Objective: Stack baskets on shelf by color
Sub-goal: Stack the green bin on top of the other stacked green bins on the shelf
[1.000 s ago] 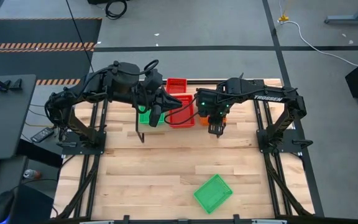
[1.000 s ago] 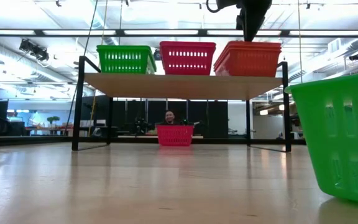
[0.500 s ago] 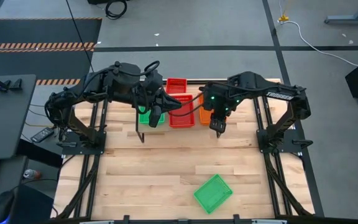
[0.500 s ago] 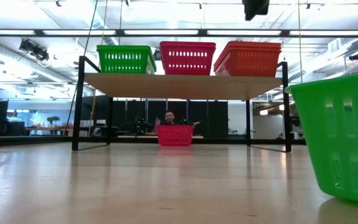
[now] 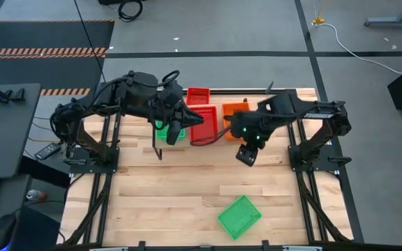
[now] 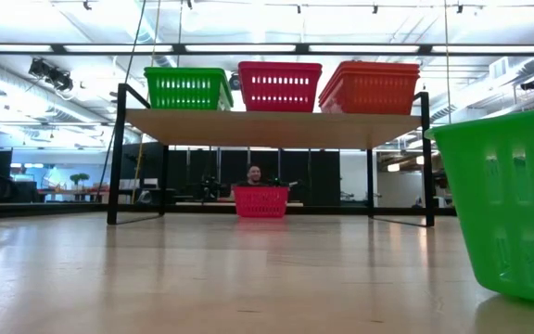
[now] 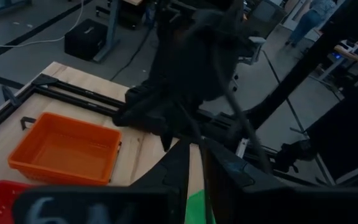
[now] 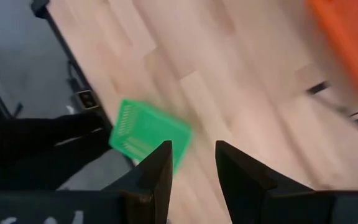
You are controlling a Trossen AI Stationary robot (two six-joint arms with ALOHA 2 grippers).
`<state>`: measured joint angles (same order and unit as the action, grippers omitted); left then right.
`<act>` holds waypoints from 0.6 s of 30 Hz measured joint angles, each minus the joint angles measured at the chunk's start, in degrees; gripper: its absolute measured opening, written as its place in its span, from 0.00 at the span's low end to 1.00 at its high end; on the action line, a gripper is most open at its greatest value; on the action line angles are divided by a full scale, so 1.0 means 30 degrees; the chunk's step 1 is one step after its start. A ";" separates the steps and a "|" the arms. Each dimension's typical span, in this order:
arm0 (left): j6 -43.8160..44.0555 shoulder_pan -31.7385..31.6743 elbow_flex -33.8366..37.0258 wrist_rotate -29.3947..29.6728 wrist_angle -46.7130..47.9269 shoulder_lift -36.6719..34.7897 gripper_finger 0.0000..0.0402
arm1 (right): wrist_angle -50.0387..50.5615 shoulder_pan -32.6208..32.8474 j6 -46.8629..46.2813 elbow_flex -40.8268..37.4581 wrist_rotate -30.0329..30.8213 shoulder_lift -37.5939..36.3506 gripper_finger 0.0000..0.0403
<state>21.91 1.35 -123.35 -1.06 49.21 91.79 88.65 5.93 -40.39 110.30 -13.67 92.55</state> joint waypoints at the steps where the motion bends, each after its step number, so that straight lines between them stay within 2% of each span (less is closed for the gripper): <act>1: 0.0000 0.0142 -0.0004 -0.0006 0.0000 0.0000 0.13 | -0.0194 0.0393 -0.0674 0.0000 0.0007 0.0000 0.32; 12: -0.0015 0.2007 0.0000 0.0031 0.0000 0.0000 0.13 | -0.2561 0.4490 -0.8802 0.0000 0.1882 0.0000 0.32; 18: 0.0437 0.3454 0.0000 0.1630 -0.0175 0.0007 0.13 | -0.2682 0.7013 -1.1593 0.0000 0.3440 0.0064 0.32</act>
<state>23.22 11.71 -123.35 3.83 48.69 91.81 80.60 26.97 -75.17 110.30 -3.35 92.74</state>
